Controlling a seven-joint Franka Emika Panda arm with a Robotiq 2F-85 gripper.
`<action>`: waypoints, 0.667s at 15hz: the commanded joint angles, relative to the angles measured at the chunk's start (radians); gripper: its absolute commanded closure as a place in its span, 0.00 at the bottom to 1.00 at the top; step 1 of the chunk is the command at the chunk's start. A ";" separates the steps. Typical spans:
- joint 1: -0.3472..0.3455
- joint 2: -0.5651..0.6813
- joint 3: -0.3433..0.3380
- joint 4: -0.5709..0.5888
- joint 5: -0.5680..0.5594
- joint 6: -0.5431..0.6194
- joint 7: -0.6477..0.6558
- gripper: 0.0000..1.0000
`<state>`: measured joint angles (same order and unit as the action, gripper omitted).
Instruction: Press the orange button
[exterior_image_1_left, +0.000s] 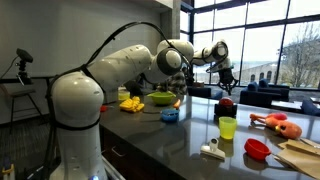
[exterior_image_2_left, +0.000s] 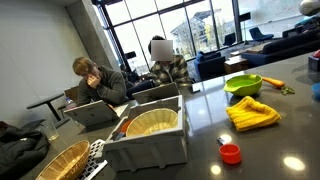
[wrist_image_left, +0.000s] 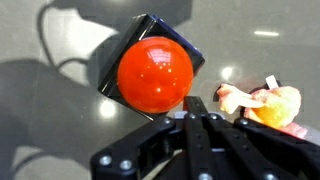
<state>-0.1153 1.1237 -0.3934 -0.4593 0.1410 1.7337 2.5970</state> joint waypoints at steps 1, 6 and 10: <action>0.016 -0.013 -0.012 -0.005 0.026 0.004 0.004 1.00; 0.039 -0.014 -0.011 -0.008 0.028 -0.001 0.003 1.00; 0.047 -0.008 -0.024 -0.012 0.027 0.005 0.003 1.00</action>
<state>-0.0727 1.1238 -0.3935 -0.4597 0.1411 1.7346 2.5971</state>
